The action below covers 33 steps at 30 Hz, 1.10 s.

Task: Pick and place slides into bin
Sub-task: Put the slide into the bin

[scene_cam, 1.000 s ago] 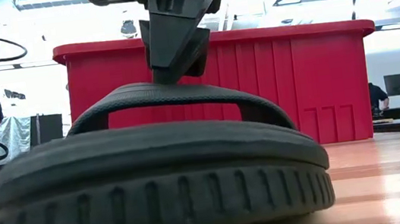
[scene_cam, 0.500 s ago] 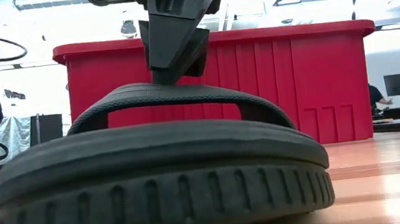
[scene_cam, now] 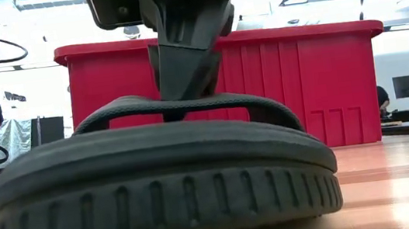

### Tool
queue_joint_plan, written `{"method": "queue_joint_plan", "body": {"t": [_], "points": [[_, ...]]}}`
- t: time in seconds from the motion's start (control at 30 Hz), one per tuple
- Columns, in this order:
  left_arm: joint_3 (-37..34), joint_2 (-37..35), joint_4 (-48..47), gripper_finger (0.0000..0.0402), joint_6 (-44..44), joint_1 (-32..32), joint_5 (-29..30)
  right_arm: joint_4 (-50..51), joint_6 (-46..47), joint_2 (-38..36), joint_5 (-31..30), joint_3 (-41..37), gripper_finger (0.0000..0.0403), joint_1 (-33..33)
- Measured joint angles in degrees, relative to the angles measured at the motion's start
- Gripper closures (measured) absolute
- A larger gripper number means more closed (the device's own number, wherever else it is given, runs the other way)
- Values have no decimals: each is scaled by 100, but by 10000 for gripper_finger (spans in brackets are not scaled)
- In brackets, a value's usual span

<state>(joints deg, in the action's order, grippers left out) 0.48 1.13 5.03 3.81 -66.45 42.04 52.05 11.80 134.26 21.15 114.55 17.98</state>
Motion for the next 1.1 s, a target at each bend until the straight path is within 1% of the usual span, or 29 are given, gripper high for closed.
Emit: {"method": "queue_joint_plan", "body": {"t": [0.07, 0.1, 0.17, 0.2, 0.23, 0.57, 0.77, 1.1], "points": [[0, -2, 1, 246, 0, 1, 0, 0, -83, 0, -1, -5, 324, -2], [1, -2, 1, 246, 0, -1, 0, 1, -127, -1, 0, -5, 337, -4], [1, 0, 1, 246, 0, -1, 0, 15, -240, -2, 0, -5, 375, -7], [0, 0, 0, 246, 0, 0, 0, 17, -291, -6, 2, -5, 387, -10], [1, 0, 0, 246, 0, 1, 0, 18, -304, -11, -5, -3, 391, -11], [0, 0, -1, 246, -14, 1, 1, 187, -323, -17, -103, 56, 401, -6], [1, 0, -1, 246, -122, 1, 0, 774, -440, 10, -348, 547, 402, 30], [1, -2, 0, 246, -122, 0, 0, 1689, -594, 11, -920, 1691, 402, 114]]}}
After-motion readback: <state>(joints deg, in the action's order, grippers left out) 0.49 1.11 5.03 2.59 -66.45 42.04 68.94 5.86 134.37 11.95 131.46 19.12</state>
